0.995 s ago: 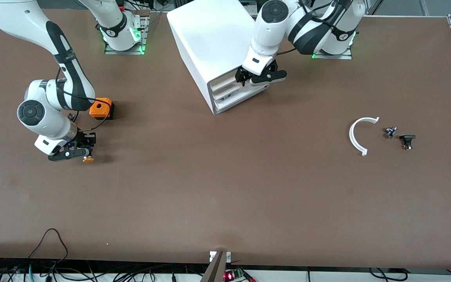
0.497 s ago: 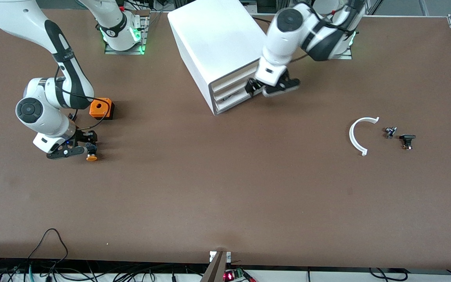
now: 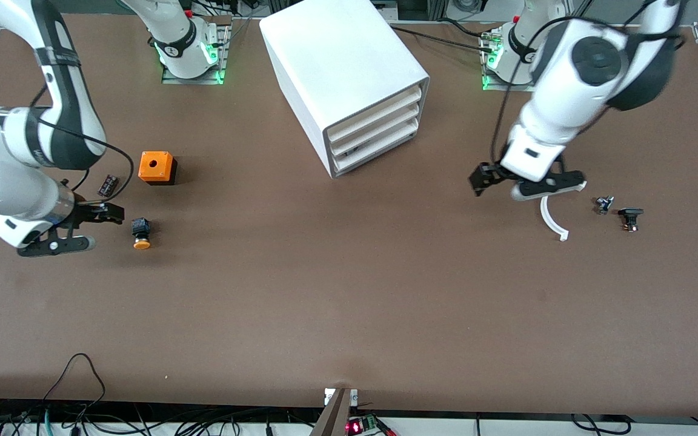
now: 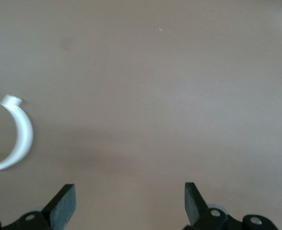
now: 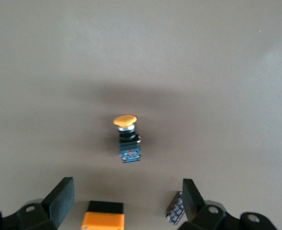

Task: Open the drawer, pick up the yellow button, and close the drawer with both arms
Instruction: 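Open the right gripper to release the button while the left gripper withdraws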

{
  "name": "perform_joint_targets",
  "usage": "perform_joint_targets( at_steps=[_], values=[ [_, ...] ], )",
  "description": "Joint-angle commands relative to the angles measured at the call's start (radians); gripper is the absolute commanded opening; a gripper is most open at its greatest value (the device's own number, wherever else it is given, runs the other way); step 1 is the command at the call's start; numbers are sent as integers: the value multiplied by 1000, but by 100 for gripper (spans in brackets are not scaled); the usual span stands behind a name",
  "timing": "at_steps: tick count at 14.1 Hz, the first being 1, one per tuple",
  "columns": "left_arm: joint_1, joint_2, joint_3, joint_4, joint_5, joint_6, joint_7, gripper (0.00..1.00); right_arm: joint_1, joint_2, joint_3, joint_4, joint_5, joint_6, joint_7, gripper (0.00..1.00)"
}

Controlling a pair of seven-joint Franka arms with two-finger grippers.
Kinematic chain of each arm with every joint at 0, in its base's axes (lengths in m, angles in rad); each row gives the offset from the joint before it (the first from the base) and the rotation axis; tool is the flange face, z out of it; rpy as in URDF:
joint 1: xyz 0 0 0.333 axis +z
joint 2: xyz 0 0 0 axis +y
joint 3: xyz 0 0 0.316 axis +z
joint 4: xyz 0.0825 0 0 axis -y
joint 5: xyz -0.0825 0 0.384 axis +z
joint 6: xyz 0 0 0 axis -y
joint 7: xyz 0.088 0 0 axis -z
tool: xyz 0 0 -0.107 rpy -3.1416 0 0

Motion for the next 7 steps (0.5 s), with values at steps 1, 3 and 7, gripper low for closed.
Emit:
perform_joint_targets(
  at_steps=[1,3,7],
  values=[
    [-12,-35,92,145,-19,-217,148,100,4,17,7,125,83,-99,77,100],
    [-12,-58,156,204,-18,-309,251,100,42,7,7,162,86,-140,202,100],
    [-26,-96,250,210,-16,-346,343,100,72,-6,6,338,74,-347,303,100]
  ],
)
